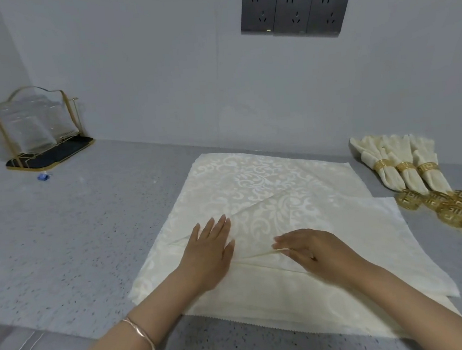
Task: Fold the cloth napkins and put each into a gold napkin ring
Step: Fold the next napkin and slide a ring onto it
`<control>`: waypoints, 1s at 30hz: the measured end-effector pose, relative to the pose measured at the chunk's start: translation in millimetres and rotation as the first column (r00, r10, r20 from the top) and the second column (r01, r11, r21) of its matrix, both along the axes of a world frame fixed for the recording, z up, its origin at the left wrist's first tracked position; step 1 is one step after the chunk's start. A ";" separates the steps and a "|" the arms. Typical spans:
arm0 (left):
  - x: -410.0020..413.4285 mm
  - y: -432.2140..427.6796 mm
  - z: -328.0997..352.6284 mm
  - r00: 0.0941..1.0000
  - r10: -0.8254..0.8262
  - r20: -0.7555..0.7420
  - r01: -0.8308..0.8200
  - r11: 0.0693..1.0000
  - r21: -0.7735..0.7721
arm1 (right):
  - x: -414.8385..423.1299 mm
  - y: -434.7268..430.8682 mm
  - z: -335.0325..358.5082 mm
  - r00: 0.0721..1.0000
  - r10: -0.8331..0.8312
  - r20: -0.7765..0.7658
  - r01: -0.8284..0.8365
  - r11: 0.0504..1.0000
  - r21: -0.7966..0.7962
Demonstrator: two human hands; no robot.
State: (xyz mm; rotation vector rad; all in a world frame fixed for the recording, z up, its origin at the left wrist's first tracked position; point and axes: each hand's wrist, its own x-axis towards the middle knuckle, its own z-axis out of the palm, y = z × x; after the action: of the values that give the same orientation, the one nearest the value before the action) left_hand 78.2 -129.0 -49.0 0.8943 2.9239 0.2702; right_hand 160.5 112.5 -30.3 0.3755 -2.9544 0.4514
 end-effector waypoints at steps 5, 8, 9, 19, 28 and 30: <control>-6.4 3.5 6.9 0.991 0.004 0.132 -0.001 1.000 -0.027 | 6.8 -4.5 -0.3 0.999 -0.016 0.036 0.016 1.000 -0.008; -18.6 16.1 13.1 0.976 0.014 0.215 -0.014 1.000 -0.005 | 8.0 -7.6 0.7 0.996 -0.075 0.043 0.078 0.993 -0.087; -22.7 22.2 14.0 0.976 0.017 0.216 -0.021 1.000 0.015 | 7.2 -9.5 1.3 0.995 -0.087 0.040 0.091 0.990 -0.105; -26.7 54.0 -7.3 0.996 0.081 -0.042 -0.079 0.995 0.060 | -37.1 -20.6 13.2 0.989 -0.140 -0.045 0.128 0.972 -0.199; -29.5 55.2 -10.9 0.994 0.080 -0.074 -0.080 0.997 0.010 | -93.5 -23.5 -21.8 0.973 -0.111 0.200 0.104 0.993 0.047; -30.1 56.0 -10.6 0.993 0.084 -0.078 -0.083 0.996 0.014 | -97.2 -15.0 -22.4 0.967 -0.152 0.203 0.140 0.988 0.070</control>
State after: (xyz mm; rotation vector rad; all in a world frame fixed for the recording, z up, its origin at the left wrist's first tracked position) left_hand 48.1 -73.0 -59.6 0.8030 3.0396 0.2620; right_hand 63.3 97.5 -52.6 0.1201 -3.1733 0.4158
